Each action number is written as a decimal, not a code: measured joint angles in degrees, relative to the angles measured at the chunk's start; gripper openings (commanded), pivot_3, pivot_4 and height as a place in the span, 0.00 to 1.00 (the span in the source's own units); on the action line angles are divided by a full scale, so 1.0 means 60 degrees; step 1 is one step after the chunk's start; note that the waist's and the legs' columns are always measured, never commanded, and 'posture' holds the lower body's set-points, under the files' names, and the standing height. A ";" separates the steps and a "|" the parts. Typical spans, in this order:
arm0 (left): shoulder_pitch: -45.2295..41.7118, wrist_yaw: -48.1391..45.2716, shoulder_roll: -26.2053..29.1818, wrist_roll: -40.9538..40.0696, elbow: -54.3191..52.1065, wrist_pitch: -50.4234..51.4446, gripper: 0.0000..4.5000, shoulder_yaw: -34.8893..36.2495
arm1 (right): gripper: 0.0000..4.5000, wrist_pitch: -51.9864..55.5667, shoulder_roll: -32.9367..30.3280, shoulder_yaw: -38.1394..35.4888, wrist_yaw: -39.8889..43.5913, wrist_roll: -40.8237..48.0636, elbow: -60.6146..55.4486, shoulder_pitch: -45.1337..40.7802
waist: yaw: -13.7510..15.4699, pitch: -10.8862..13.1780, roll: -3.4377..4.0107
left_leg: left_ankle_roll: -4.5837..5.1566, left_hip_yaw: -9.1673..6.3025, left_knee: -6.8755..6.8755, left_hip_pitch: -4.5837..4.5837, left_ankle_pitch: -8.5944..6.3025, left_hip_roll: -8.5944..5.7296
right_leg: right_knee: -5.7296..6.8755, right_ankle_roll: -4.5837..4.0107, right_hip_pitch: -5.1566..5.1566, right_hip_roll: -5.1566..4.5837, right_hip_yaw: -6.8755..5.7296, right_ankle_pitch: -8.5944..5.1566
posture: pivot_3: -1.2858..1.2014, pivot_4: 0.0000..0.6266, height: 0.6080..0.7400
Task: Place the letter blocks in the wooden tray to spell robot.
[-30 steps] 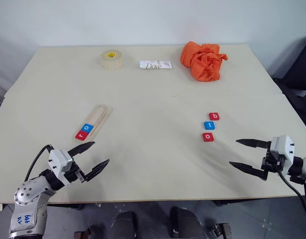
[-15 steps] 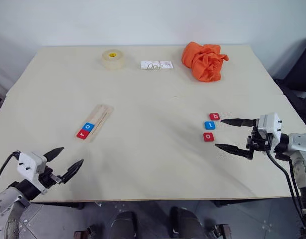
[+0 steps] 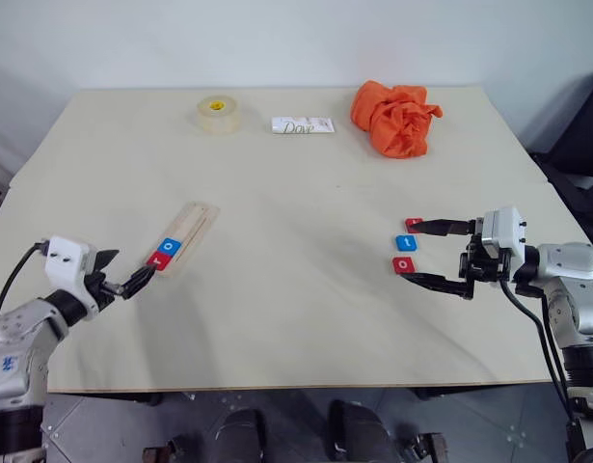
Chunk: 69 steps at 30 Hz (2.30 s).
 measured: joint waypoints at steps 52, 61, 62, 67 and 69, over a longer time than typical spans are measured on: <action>-0.1642 0.0108 -0.0593 0.0751 0.0756 0.1759 0.76 -0.1049 | 1.00 0.0278 -0.0016 -0.0184 -0.0337 -0.0099 -0.0734 0.0618 | -0.0007 -0.0005 0.0004 | 0.0006 0.0009 0.0052 0.0048 0.0007 0.0000 | 0.0098 -0.0001 0.0007 0.0000 0.0045 0.0000 | 0.52 0.24 1.00; -0.0824 -0.0988 -0.0645 0.0627 0.0274 0.0669 0.76 -0.1089 | 1.00 0.0208 -0.0016 -0.0183 -0.0389 -0.0111 -0.0624 0.0596 | -0.0019 -0.0006 0.0006 | 0.0007 0.0026 0.0048 0.0050 0.0002 -0.0001 | 0.0087 -0.0002 0.0005 -0.0001 0.0056 -0.0001 | 0.52 0.24 1.00; -0.0721 -0.1243 -0.0596 0.0613 0.0113 0.0588 0.76 -0.1206 | 1.00 0.0201 -0.0016 -0.0180 -0.0380 -0.0114 -0.0565 0.0580 | -0.0019 -0.0006 0.0006 | 0.0007 0.0027 0.0048 0.0049 0.0001 0.0000 | 0.0085 -0.0002 0.0004 -0.0001 0.0056 -0.0001 | 0.52 0.24 1.00; -0.0632 -0.2476 -0.0331 0.0581 -0.0481 0.0476 0.76 -0.2007 | 1.00 0.0131 -0.0016 -0.0172 -0.0269 -0.0131 -0.0346 0.0404 | 0.0018 -0.0003 0.0002 | 0.0010 0.0025 0.0050 0.0039 -0.0001 -0.0002 | 0.0083 -0.0002 0.0001 -0.0002 0.0055 -0.0001 | 0.52 0.24 1.00; -0.0809 -0.3040 -0.0198 0.0592 -0.0729 0.0522 0.76 -0.2571 | 1.00 0.0044 -0.0016 -0.0169 -0.0221 -0.0136 -0.0322 0.0404 | 0.0011 -0.0003 0.0001 | 0.0011 0.0024 0.0050 0.0035 -0.0001 -0.0001 | 0.0080 -0.0002 -0.0002 -0.0001 0.0054 -0.0001 | 0.52 0.24 1.00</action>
